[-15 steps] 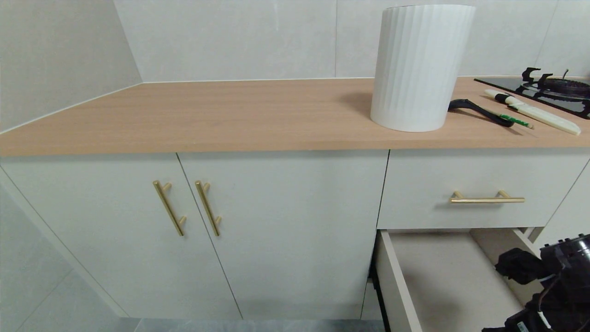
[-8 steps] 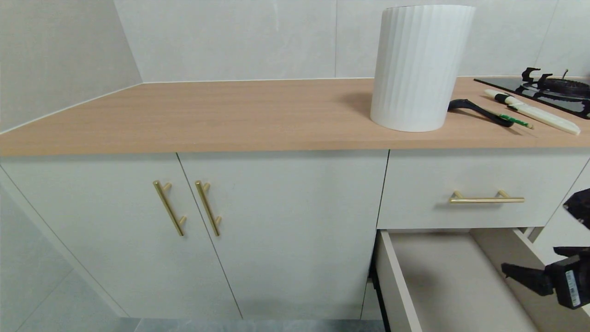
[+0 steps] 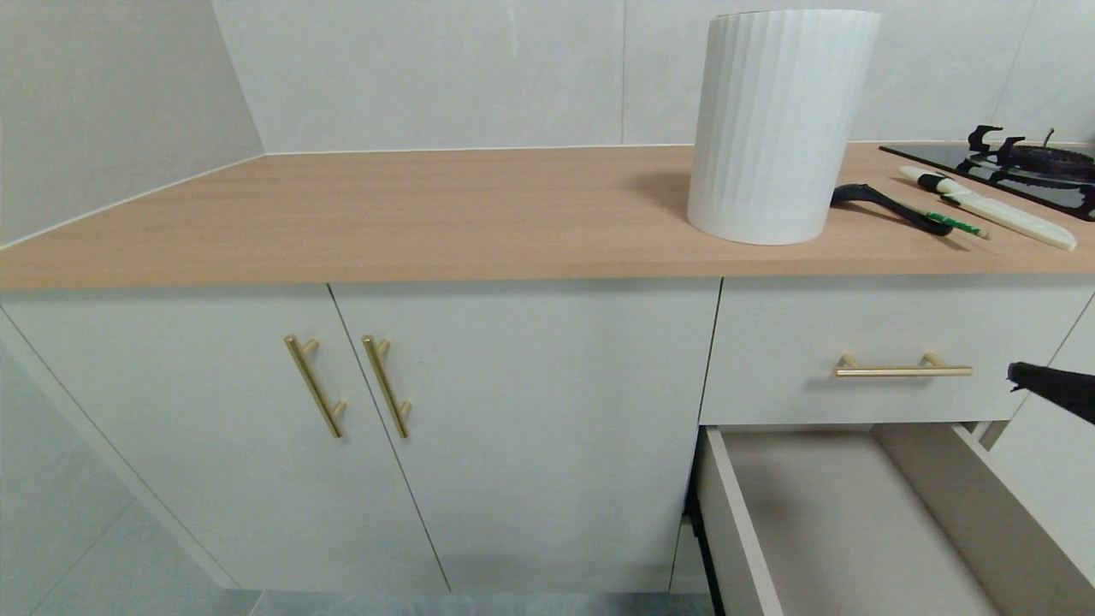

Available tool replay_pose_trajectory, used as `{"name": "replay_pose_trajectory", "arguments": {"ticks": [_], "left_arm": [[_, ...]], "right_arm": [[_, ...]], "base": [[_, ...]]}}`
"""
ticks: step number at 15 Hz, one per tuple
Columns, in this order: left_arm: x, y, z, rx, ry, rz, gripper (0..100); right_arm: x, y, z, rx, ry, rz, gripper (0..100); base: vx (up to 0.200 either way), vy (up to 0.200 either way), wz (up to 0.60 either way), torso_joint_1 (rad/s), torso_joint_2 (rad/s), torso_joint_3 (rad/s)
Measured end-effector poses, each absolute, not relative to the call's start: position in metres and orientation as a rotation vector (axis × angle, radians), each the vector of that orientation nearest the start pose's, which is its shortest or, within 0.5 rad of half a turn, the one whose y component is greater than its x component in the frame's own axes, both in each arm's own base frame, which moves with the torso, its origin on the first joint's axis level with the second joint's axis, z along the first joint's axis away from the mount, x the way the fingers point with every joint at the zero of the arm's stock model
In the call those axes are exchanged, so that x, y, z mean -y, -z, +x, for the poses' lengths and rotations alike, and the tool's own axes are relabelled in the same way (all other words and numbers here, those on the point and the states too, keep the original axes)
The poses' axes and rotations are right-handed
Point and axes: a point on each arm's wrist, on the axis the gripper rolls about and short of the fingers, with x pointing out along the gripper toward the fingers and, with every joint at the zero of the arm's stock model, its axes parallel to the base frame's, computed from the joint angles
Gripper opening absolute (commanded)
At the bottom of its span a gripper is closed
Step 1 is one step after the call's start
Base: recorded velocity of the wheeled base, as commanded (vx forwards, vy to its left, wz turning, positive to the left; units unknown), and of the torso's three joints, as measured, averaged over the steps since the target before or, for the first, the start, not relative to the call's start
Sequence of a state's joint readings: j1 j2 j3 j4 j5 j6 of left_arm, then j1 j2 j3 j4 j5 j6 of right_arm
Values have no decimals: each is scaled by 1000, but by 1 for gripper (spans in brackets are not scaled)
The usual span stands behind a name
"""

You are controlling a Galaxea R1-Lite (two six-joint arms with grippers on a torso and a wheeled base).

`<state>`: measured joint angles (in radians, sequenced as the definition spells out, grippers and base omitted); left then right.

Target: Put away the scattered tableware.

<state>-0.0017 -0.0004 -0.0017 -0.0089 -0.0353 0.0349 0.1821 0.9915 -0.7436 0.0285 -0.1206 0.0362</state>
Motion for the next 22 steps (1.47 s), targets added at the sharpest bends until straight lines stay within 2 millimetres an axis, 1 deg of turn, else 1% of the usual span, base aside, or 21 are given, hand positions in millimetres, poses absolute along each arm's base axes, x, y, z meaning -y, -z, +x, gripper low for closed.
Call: {"name": "replay_pose_trajectory", "arguments": {"ticks": [2, 4, 5, 7, 11, 15, 22], "left_arm": [[1, -77, -23, 12, 36, 36, 100], [1, -77, -23, 12, 36, 36, 100], [1, -77, -23, 12, 36, 35, 100], [1, -77, -23, 12, 36, 35, 100], [1, -77, -23, 12, 37, 40, 100], [0, -76, -23, 9, 19, 59, 100], [0, -77, -23, 12, 17, 45, 100]], "right_arm": [[-19, -280, 123, -232, -50, 3, 100], [-19, -307, 129, -213, -43, 8, 100], [-19, -317, 133, -213, -39, 9, 100], [-19, -329, 140, -216, -31, 10, 100], [-20, -333, 151, -219, -23, 10, 100], [-19, -332, 158, -232, -8, 8, 100], [-19, -332, 159, -250, -7, 4, 100]], "base": [[0, 0, 0, 0, 0, 0], [0, 0, 0, 0, 0, 0], [0, 0, 0, 0, 0, 0], [0, 0, 0, 0, 0, 0], [0, 0, 0, 0, 0, 0], [0, 0, 0, 0, 0, 0], [200, 0, 0, 0, 2, 3]]}}
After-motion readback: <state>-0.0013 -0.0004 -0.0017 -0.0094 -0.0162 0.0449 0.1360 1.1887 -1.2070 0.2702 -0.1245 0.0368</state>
